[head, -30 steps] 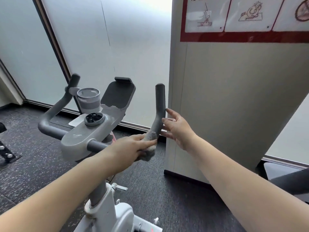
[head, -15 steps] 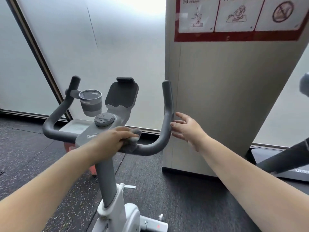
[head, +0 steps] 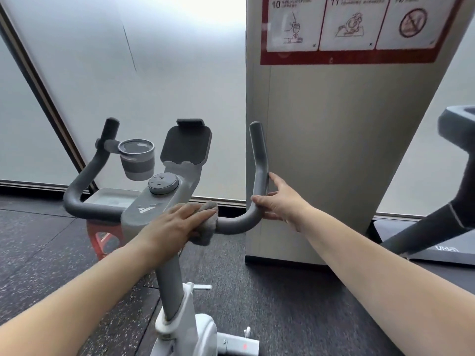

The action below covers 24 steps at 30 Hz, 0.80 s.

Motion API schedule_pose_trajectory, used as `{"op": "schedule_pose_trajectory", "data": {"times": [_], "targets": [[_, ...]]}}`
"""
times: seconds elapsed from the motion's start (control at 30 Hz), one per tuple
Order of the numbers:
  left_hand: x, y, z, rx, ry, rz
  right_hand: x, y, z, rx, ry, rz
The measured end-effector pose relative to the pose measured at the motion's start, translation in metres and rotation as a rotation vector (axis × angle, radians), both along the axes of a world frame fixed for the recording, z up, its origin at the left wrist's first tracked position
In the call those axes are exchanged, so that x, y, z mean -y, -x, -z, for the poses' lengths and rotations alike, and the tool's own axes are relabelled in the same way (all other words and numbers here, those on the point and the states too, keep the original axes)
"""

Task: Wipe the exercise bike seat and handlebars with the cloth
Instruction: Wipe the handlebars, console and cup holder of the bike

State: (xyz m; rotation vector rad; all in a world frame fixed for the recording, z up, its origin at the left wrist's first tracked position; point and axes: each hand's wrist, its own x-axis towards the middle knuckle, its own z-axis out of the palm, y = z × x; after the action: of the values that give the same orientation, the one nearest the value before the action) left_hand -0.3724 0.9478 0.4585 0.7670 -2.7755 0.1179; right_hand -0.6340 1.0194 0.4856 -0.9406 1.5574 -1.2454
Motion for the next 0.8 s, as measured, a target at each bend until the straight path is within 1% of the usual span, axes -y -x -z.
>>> {"op": "schedule_pose_trajectory", "data": {"times": [0.1,0.17,0.23,0.33,0.4,0.47,0.53,0.73,0.77,0.8], "targets": [[0.009,-0.008,-0.008,0.048,0.023,-0.050,-0.001,-0.001,-0.003,0.005,-0.035,0.010],[0.015,-0.005,-0.014,0.115,-0.048,-0.077,-0.001,-0.001,-0.005,-0.024,-0.052,0.026],[0.019,0.003,-0.022,0.081,-0.142,-0.097,-0.001,-0.003,-0.006,-0.046,-0.051,0.033],[0.007,0.035,-0.030,0.002,-0.168,-0.091,-0.002,-0.005,-0.006,-0.058,-0.045,0.039],[-0.016,0.063,-0.027,0.024,-0.210,-0.055,-0.002,-0.006,-0.007,-0.076,-0.039,0.038],[-0.031,0.078,-0.016,0.071,-0.150,-0.022,-0.002,-0.007,-0.006,-0.087,-0.034,0.036],[-0.027,0.069,-0.011,0.098,-0.101,-0.009,-0.001,-0.007,-0.006,-0.100,-0.042,0.032],[-0.004,0.023,-0.022,0.154,-0.140,-0.057,0.000,-0.005,-0.009,-0.110,-0.061,0.025],[-0.003,0.021,-0.022,0.157,-0.139,-0.065,-0.001,-0.005,-0.009,-0.123,-0.062,0.029],[-0.002,0.021,-0.023,0.162,-0.143,-0.074,-0.002,-0.005,-0.009,-0.177,-0.058,0.047]]}}
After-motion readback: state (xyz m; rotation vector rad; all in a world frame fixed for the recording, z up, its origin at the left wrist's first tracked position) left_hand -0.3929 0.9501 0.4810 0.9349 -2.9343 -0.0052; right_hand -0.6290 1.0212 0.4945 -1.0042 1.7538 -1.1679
